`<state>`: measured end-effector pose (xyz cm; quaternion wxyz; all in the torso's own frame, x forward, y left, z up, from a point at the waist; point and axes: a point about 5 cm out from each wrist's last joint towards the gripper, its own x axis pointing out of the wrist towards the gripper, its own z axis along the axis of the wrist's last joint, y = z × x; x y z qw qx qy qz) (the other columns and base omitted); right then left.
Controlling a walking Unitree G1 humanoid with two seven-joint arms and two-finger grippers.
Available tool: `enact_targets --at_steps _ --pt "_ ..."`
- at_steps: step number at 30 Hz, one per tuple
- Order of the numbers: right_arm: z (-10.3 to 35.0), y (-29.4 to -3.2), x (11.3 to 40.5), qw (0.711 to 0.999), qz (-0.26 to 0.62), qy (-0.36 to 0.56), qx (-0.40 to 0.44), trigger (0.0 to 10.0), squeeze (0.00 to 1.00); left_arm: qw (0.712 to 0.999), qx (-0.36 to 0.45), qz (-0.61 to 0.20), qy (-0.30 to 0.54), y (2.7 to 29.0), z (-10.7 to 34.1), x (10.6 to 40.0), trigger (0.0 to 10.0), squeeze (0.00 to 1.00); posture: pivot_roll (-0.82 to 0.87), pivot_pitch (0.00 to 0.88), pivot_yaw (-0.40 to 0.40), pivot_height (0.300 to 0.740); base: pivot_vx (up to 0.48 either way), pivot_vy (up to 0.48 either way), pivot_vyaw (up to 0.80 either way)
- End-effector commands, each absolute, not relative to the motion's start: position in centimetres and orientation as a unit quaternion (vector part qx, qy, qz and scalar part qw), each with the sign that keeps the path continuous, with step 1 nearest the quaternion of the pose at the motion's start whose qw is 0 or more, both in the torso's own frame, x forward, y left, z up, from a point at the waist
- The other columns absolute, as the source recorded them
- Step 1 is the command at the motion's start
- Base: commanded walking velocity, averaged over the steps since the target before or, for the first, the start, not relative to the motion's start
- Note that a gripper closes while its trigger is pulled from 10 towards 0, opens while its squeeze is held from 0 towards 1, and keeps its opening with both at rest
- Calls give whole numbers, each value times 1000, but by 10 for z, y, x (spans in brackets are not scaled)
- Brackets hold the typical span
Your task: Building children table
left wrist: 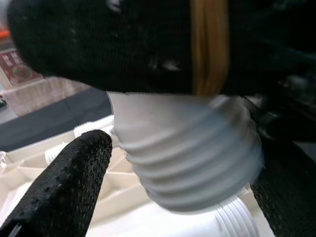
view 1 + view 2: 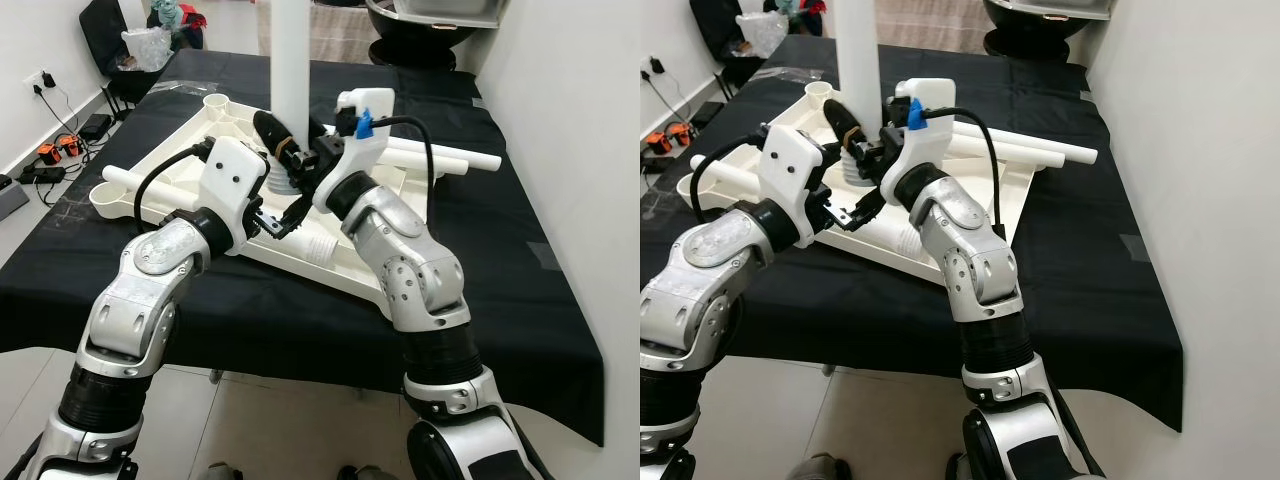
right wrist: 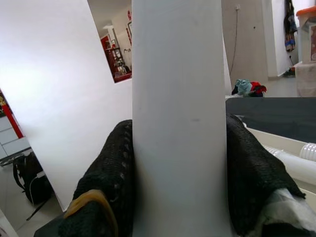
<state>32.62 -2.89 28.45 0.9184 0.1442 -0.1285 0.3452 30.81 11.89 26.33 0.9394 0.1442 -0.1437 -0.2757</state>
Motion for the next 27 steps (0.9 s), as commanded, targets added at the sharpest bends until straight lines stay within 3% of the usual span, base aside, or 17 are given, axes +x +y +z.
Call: enact_targets --at_steps 1,13,17,19,21,22,27 --pt "266 -31 322 922 340 -103 158 0 0 951 164 -204 -167 138 272 316 10000 0 14 70 -46 740 0 0 0" --pt "254 -38 321 929 328 -88 146 0 0 954 202 -120 -186 176 286 323 10000 0 20 72 -54 740 0 0 0" --pt "254 -38 321 929 329 -88 146 0 0 953 200 -129 -189 170 284 323 10000 0 22 72 -56 740 0 0 0" --pt "255 -37 322 930 327 -89 145 0 0 944 208 -168 -191 151 278 317 10000 0 21 71 -56 740 0 0 0" --pt "255 -36 322 930 327 -89 145 0 0 942 212 -175 -192 147 277 316 10000 0 21 71 -56 740 0 0 0" --pt "256 -36 323 930 326 -89 148 0 0 937 211 -212 -181 132 270 311 10000 0 25 70 -58 740 0 0 0" --pt "258 -36 324 929 325 -91 152 0 0 919 216 -293 -149 108 249 298 10000 0 24 71 -57 740 0 0 0"
